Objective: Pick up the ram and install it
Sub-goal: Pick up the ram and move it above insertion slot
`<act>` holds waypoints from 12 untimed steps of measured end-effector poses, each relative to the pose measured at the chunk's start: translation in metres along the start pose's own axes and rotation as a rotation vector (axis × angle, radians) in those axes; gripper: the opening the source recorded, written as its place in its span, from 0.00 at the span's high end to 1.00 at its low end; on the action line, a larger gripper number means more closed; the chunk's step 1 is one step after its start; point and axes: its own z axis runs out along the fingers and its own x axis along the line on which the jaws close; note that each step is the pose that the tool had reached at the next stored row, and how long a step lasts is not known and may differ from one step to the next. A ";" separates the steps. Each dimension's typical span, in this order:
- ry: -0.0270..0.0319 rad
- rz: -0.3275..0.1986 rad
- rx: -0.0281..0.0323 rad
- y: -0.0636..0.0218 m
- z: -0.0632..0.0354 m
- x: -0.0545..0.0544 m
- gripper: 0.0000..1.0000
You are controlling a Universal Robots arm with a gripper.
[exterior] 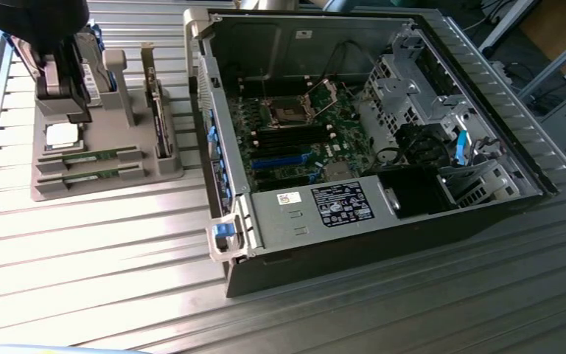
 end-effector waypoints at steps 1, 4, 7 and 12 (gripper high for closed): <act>0.0000 0.000 0.0000 0.0000 0.0002 0.000 0.64; 0.0000 0.000 0.0001 0.0000 0.0013 0.000 0.64; 0.0000 0.000 0.0000 0.0000 0.0024 0.000 0.64; 0.0000 0.000 0.0000 -0.0001 0.0041 0.000 0.64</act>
